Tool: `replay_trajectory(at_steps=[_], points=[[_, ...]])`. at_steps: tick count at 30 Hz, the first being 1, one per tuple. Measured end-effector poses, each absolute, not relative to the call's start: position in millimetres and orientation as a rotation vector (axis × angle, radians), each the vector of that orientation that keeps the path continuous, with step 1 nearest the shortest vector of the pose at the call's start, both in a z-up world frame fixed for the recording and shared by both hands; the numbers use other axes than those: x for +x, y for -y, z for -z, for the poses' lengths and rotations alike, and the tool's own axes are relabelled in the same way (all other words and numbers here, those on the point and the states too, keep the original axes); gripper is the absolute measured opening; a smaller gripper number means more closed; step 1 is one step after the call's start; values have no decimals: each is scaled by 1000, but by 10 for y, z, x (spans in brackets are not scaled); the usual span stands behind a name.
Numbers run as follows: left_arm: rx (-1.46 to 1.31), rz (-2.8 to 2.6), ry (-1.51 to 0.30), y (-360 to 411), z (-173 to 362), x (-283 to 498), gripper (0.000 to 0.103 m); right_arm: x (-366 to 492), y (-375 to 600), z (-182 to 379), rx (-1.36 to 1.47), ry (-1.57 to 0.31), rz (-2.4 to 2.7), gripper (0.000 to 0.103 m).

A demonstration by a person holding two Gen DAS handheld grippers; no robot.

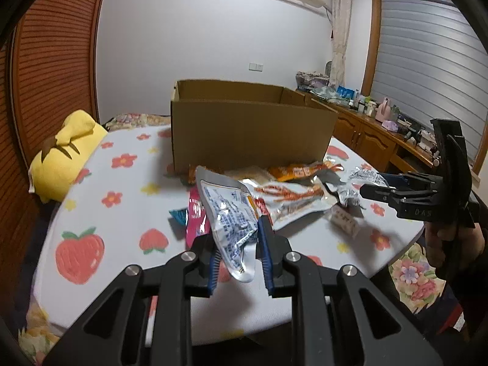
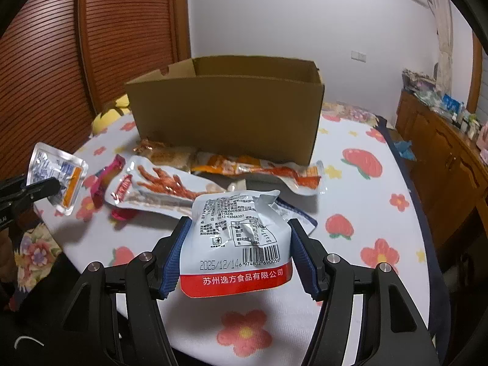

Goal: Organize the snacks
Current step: 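Carry both packets over the cardboard box and open both tools to drop them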

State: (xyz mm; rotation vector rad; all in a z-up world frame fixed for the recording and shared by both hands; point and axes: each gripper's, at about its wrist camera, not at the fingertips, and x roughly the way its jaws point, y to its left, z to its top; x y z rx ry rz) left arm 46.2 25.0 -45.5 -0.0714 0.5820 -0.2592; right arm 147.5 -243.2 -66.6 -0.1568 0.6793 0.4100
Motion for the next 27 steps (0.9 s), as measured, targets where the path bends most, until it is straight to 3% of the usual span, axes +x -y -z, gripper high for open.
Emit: replay_trajectory(at_steps=[12, 27], points=[[-12, 276, -503, -195, 33, 798, 20, 1524, 2259, 290, -181, -598, -456, 65], [23, 307, -455, -161, -339, 1739, 20, 2170, 2057, -120, -203, -526, -470, 65]])
